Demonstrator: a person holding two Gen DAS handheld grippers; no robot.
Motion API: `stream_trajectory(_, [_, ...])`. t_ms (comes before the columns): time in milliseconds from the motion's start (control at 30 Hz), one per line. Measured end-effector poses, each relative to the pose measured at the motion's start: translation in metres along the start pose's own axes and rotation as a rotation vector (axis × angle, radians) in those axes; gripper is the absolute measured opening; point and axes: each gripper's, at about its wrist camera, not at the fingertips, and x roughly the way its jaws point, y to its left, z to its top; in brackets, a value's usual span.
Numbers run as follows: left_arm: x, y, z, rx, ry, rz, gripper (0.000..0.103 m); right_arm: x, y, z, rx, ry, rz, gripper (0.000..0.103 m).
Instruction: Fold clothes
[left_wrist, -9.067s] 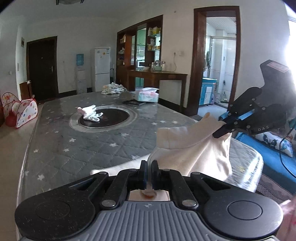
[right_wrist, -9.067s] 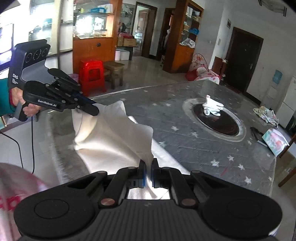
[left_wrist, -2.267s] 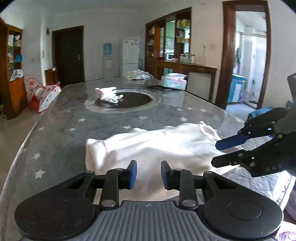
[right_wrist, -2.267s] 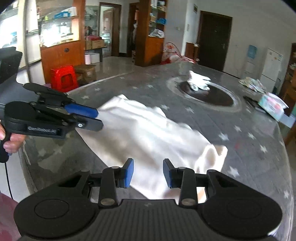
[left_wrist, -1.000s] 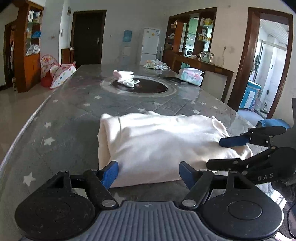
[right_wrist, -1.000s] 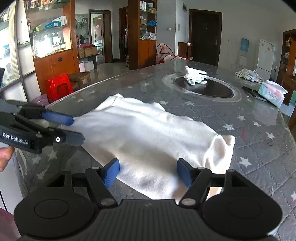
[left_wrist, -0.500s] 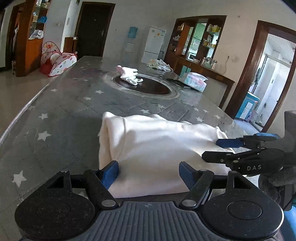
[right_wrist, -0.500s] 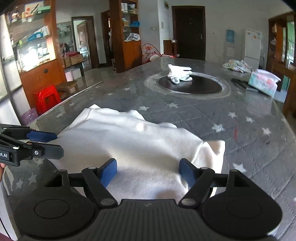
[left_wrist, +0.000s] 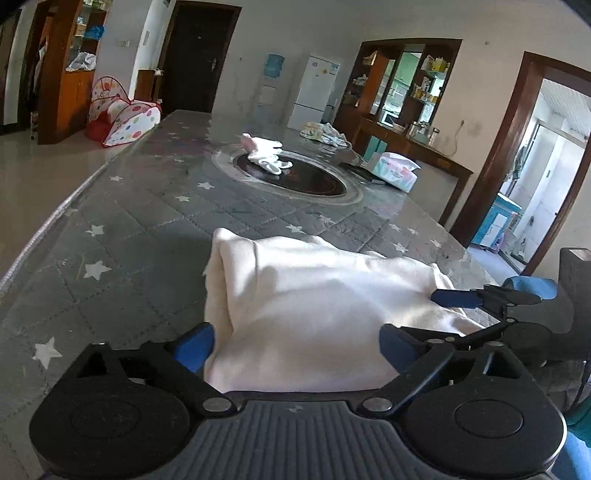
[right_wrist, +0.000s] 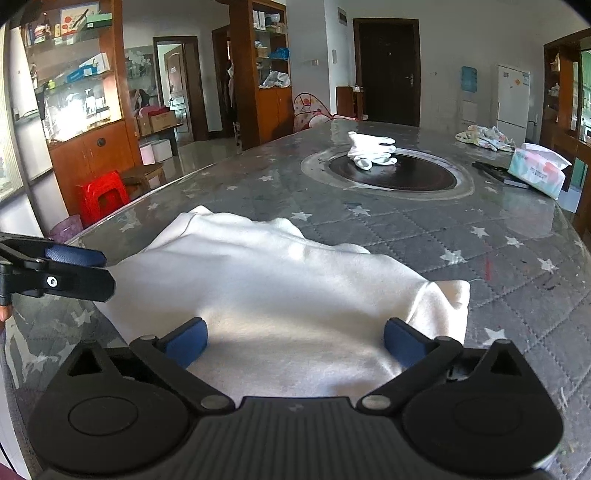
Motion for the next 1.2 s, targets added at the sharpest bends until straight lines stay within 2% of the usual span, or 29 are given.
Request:
stream_trajectory(267, [0.0012,0.0063,-0.0015,-0.01,-0.003,0.059,0.103,0.0018,0.0014,-0.0011,-0.008,0.006,-0.006,0.103])
stream_trajectory(433, [0.0,0.0039,-0.0014,0.025,-0.023,0.13,0.103,0.0016,-0.0002,-0.0019,-0.001,0.002,0.002,0.103])
stream_trajectory(633, [0.0001,0.0068,-0.0028,0.022,-0.039,0.195,0.103,0.0023,-0.0012,-0.0021,0.005,0.001,0.01,0.103])
stream_trajectory(1200, [-0.0042,0.0014,-0.0016,0.035,-0.002,0.212,0.103,0.004,-0.0009,-0.0024,-0.002,0.006,0.009,0.103])
